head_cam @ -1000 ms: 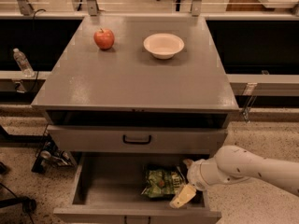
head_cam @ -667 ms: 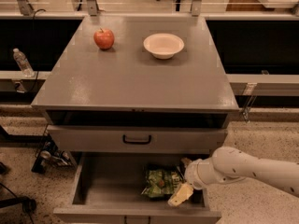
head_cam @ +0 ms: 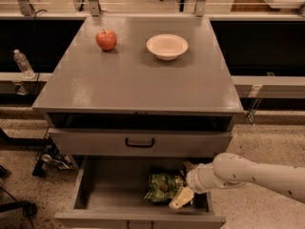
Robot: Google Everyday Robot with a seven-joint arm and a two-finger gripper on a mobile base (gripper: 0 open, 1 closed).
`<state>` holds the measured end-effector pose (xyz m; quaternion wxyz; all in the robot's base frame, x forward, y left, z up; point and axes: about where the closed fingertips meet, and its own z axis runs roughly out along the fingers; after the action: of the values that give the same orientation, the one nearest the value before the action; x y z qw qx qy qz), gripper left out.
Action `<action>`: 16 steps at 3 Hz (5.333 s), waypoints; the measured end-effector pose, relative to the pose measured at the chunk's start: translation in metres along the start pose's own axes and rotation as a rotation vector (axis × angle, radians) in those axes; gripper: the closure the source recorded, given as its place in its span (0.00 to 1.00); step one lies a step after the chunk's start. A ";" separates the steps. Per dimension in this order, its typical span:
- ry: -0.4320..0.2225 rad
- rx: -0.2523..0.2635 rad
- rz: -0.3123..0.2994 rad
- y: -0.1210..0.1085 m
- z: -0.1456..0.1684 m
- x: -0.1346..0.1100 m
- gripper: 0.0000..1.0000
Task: Pick green jalapeno chip bag from middle drawer and place on counter
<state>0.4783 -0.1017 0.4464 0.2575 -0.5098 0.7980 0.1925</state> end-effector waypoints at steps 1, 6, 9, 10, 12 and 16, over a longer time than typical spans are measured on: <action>-0.009 0.022 0.010 -0.007 0.009 0.006 0.00; 0.025 0.083 -0.004 -0.030 0.048 0.035 0.00; 0.042 0.042 0.009 -0.026 0.059 0.046 0.00; 0.046 0.034 0.007 -0.024 0.062 0.048 0.18; 0.048 0.020 0.004 -0.019 0.062 0.049 0.64; -0.208 -0.103 -0.193 0.015 -0.013 -0.039 1.00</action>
Offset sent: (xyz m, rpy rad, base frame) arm 0.0197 -0.0096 -0.0326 0.0044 -0.0504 -0.0643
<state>0.4751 -0.0751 0.4807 0.3294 -0.5741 0.7033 0.2593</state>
